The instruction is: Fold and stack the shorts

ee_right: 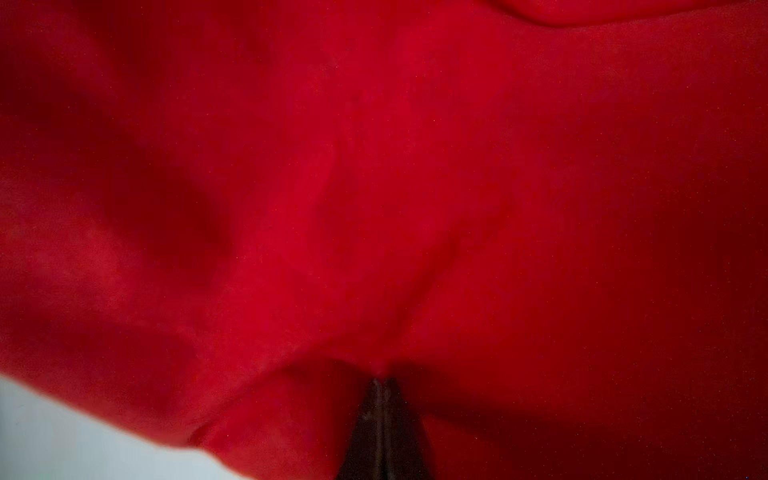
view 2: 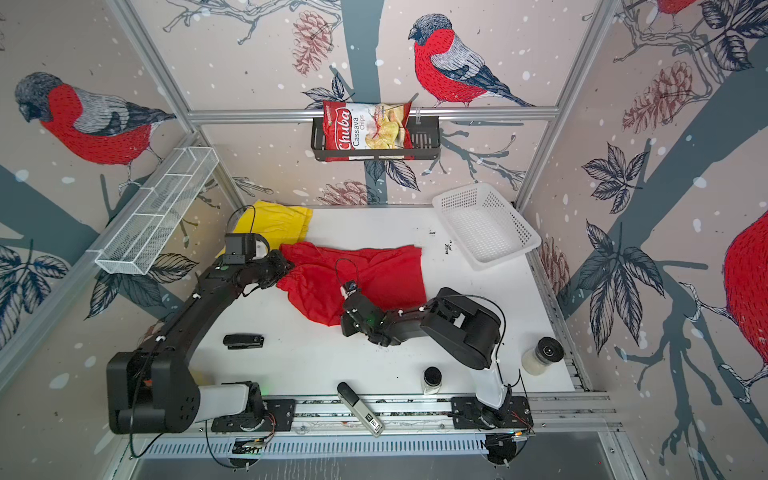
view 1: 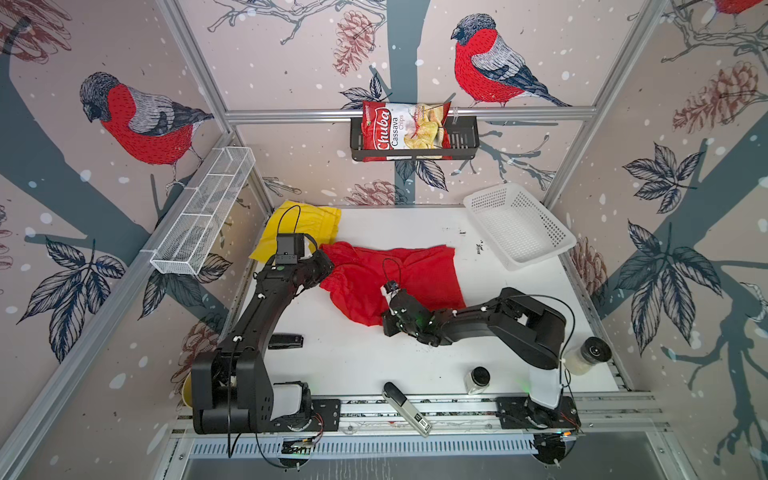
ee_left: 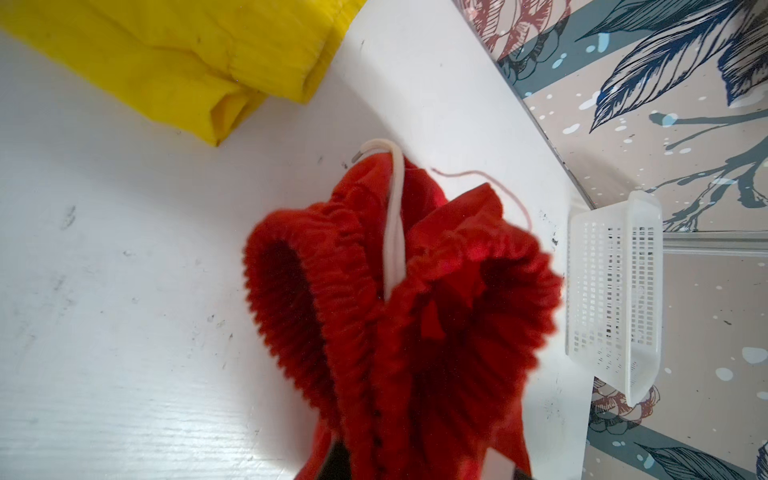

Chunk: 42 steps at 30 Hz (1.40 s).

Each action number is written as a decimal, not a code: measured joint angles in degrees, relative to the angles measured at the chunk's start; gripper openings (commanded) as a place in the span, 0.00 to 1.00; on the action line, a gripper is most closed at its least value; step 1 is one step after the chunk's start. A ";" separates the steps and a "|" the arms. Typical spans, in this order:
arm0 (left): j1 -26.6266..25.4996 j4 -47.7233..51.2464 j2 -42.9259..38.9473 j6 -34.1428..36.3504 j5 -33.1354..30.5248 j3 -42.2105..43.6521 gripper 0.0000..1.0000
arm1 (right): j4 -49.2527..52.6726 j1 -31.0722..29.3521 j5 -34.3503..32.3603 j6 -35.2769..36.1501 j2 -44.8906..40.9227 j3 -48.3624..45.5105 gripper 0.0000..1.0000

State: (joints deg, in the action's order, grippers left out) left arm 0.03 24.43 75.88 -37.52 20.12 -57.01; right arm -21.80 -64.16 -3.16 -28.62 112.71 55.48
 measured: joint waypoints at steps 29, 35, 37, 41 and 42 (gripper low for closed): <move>-0.66 19.26 -0.37 12.48 -1.62 -5.20 0.00 | 1.68 17.11 14.69 -6.14 22.88 32.50 0.14; -2.38 20.22 -1.05 13.09 -1.66 -1.44 0.00 | 1.05 18.21 16.13 -9.05 29.90 42.71 0.15; -2.75 21.07 -0.87 13.46 -1.90 -1.97 0.00 | 2.05 17.84 16.11 -9.05 30.40 44.02 0.16; -3.85 24.33 1.09 14.14 -5.25 -7.89 0.00 | 2.80 17.59 16.17 -8.72 27.47 40.61 0.25; -4.15 25.16 1.46 14.58 -6.95 -10.12 0.00 | 3.43 17.59 16.15 -8.48 25.33 38.29 0.27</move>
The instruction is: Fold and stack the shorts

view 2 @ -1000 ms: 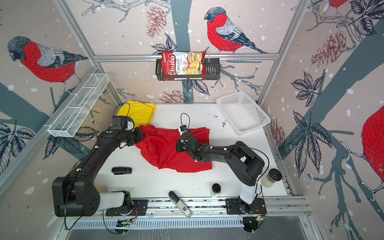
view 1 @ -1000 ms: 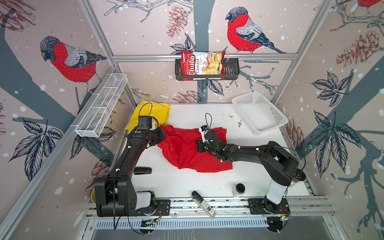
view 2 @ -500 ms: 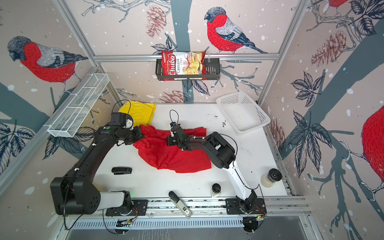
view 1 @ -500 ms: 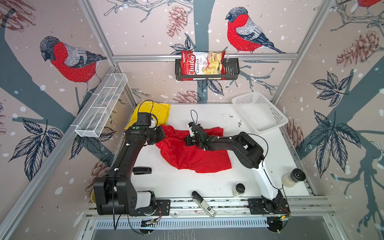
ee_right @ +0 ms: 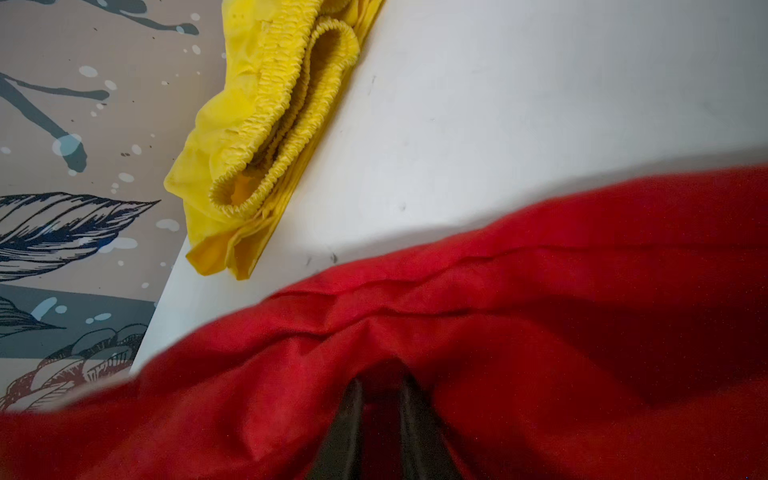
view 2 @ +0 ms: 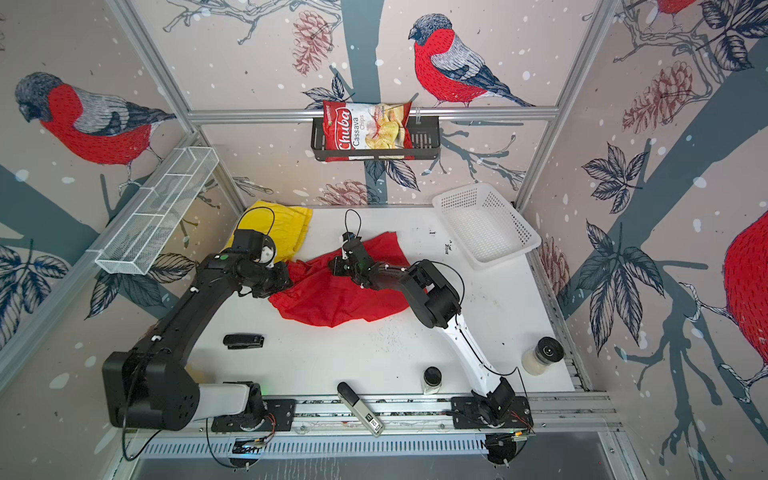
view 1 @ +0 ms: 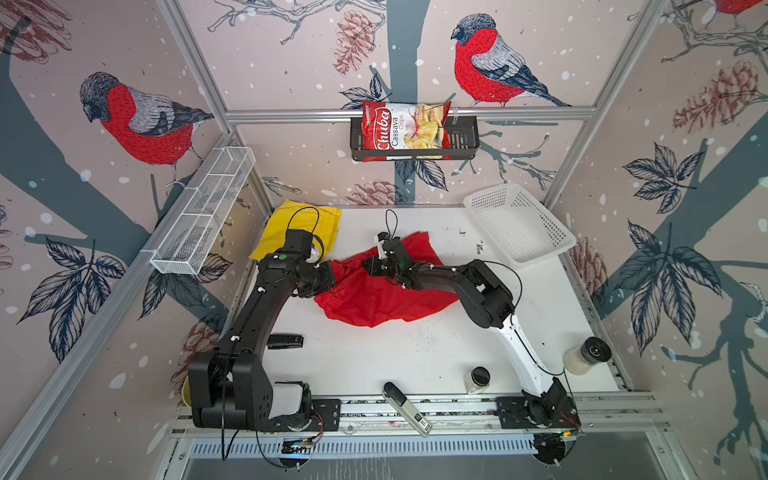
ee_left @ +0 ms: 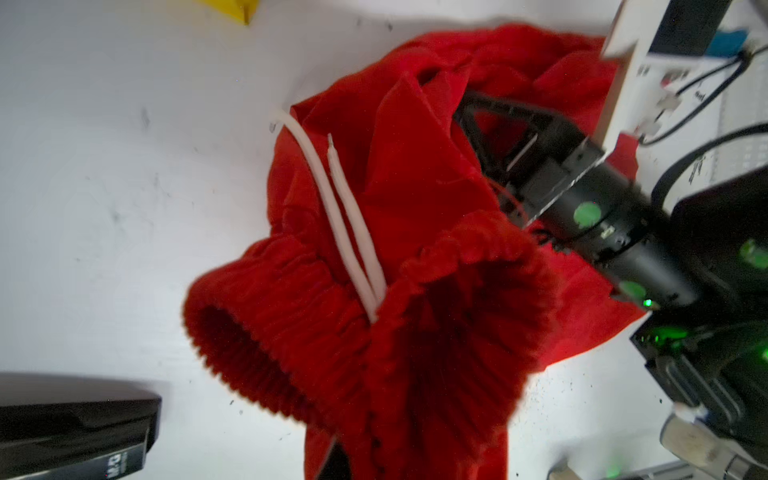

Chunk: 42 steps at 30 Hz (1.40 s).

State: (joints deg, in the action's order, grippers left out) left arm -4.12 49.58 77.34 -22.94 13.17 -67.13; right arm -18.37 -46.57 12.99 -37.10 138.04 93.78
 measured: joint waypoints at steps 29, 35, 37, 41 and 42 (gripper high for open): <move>-16.65 8.13 20.24 -2.32 -26.60 -29.18 0.02 | -2.38 4.96 -12.20 4.04 -44.35 -60.78 0.18; -25.46 12.87 34.99 -4.31 -31.61 -41.44 0.01 | -13.20 5.70 -9.49 1.07 -40.15 -62.16 0.17; -27.80 14.75 39.80 -5.60 -33.48 -46.12 0.01 | -14.88 5.70 -9.31 0.90 -39.98 -62.90 0.16; -30.97 17.55 47.78 -7.58 -35.71 -53.99 0.00 | -17.33 5.70 -8.37 0.70 -40.61 -65.18 0.16; -31.28 17.84 49.70 -8.35 -35.69 -55.60 0.00 | -17.59 5.75 -8.11 0.68 -41.00 -65.81 0.16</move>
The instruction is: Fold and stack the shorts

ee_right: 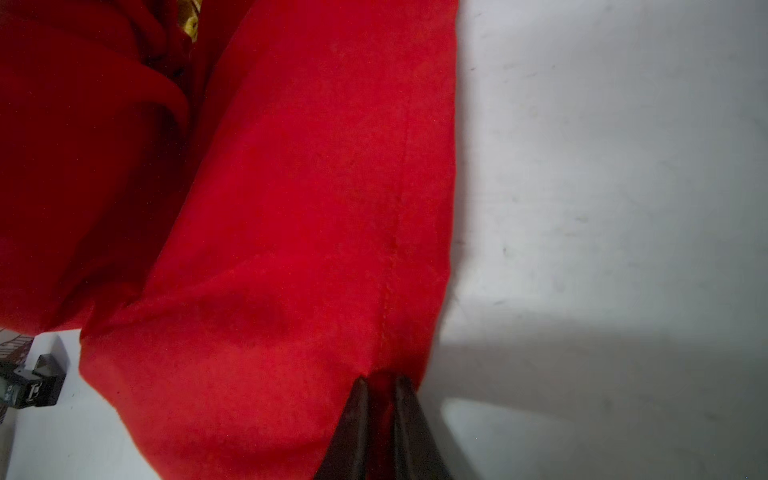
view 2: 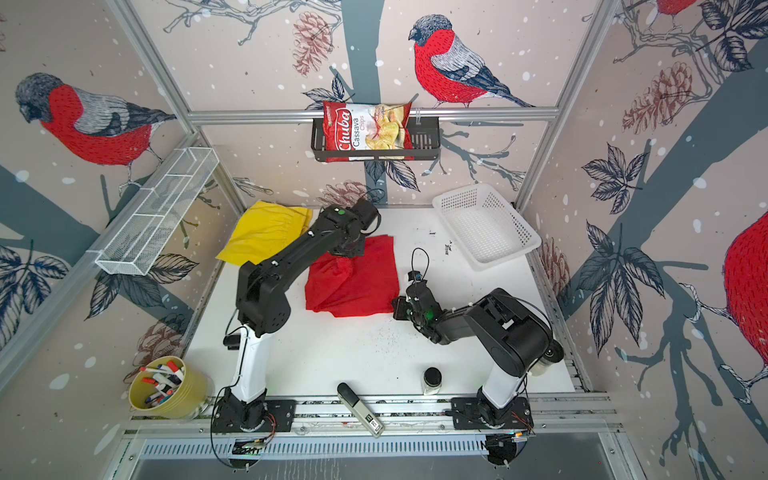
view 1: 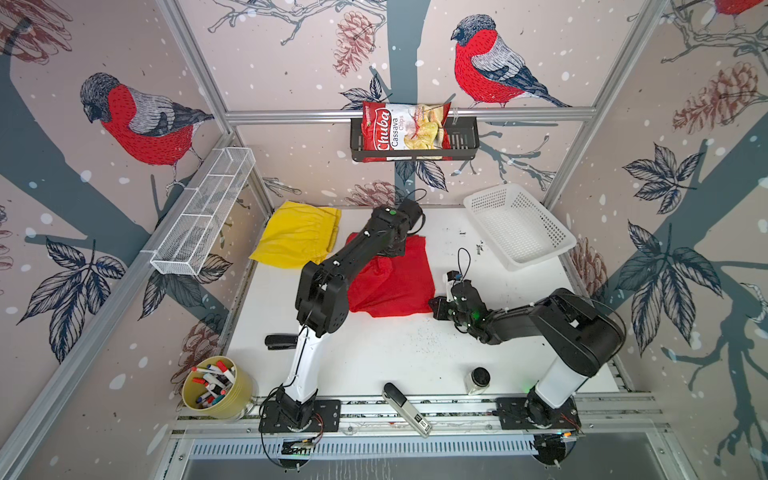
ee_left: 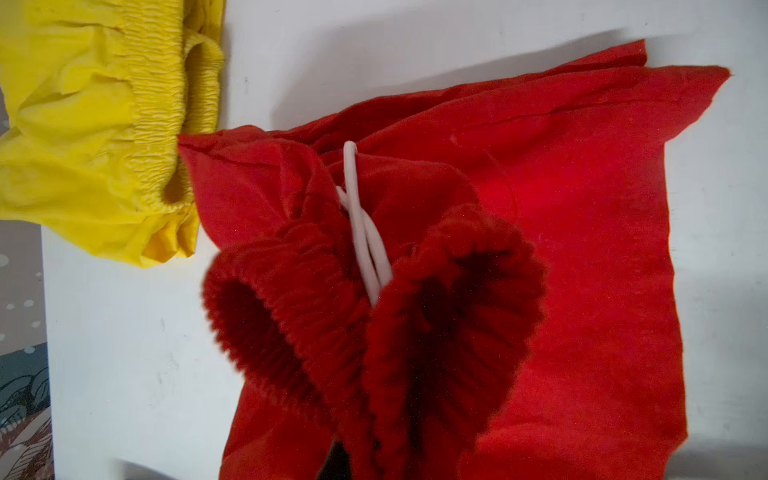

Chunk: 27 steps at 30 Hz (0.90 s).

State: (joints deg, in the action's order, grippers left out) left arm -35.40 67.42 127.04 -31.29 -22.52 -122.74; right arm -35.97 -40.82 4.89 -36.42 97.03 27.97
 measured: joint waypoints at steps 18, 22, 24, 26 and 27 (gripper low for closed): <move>-5.44 2.64 8.68 -6.03 0.81 -9.11 0.00 | -7.10 0.74 2.82 -1.20 2.01 -2.47 0.15; -7.69 2.21 6.82 -6.43 0.35 -9.20 0.08 | -8.44 0.74 3.28 -1.22 2.95 -2.27 0.15; -8.37 2.08 7.50 -6.51 1.31 -9.18 0.45 | -8.74 0.74 3.45 -1.22 3.08 -2.32 0.15; -8.39 1.40 8.92 -6.78 2.38 -9.03 0.65 | -8.92 0.72 3.48 -1.22 3.08 -2.45 0.14; -8.35 0.87 9.77 -6.86 3.21 -8.83 0.68 | -8.98 0.72 3.48 -1.25 3.06 -2.54 0.14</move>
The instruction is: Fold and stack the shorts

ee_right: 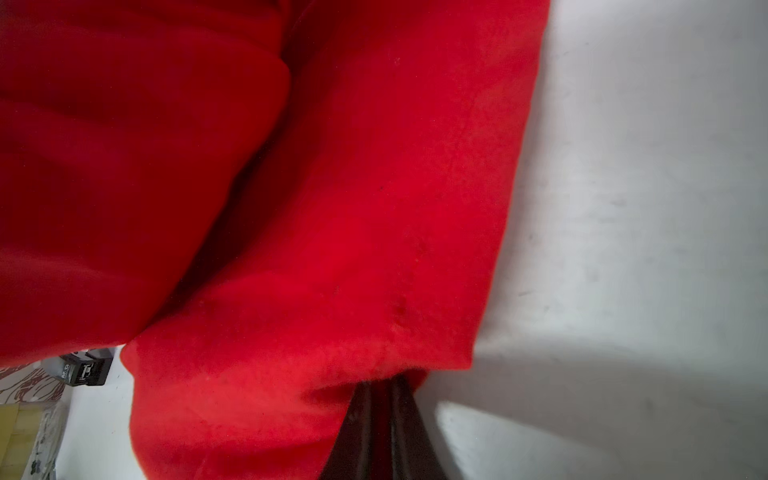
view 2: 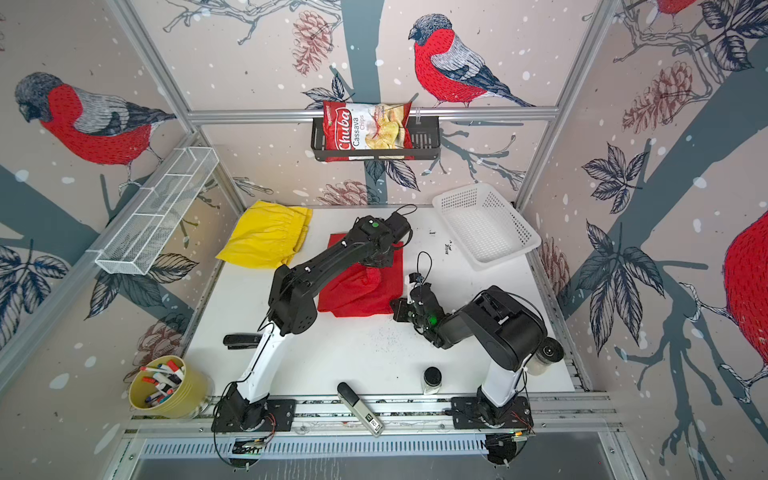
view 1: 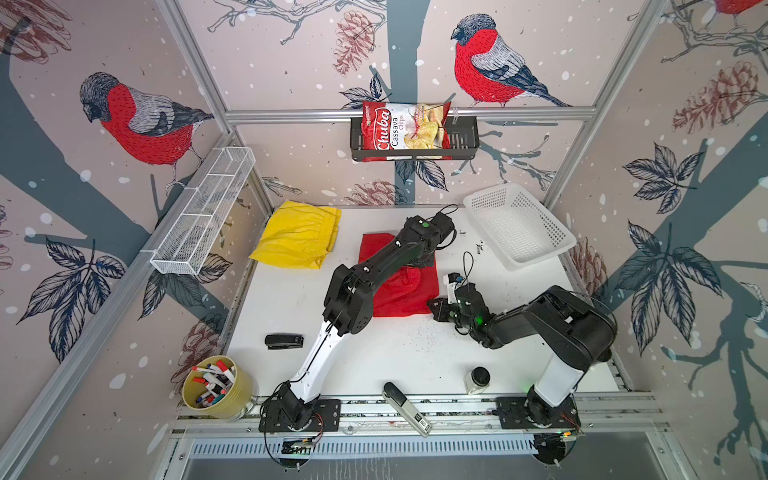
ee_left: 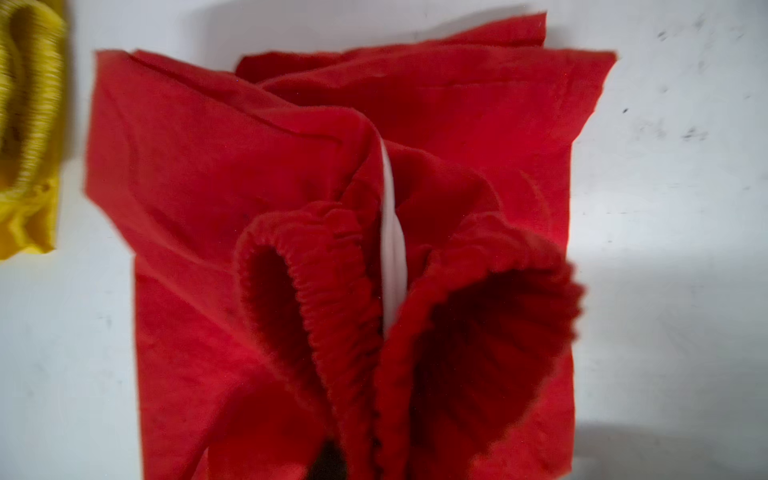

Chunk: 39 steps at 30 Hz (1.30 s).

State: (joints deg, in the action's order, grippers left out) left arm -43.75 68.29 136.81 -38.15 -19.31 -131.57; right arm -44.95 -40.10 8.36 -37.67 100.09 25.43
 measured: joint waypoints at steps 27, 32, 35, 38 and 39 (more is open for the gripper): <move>9.07 -28.79 -41.55 1.11 5.18 50.27 0.51 | 32.98 -1.62 -6.71 4.31 -17.46 18.56 0.34; 11.58 -33.55 -45.59 1.16 3.93 62.34 0.57 | 33.57 -2.47 -3.80 6.99 -1.62 32.79 0.31; 14.47 -37.86 -46.56 1.16 5.18 69.59 0.60 | 33.68 -1.79 -1.73 7.69 5.86 37.16 0.29; 17.62 -42.75 -46.51 1.09 7.89 75.49 0.60 | 33.44 0.28 -0.26 7.04 9.57 36.98 0.29; 18.38 -44.09 -46.16 1.09 8.90 76.91 0.59 | 33.11 0.96 0.00 6.03 9.73 35.85 0.30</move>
State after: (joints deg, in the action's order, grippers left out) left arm -25.36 24.21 90.65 -37.06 -10.41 -54.65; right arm -11.84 -39.13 8.36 -31.64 109.82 61.28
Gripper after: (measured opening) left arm 0.601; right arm 0.292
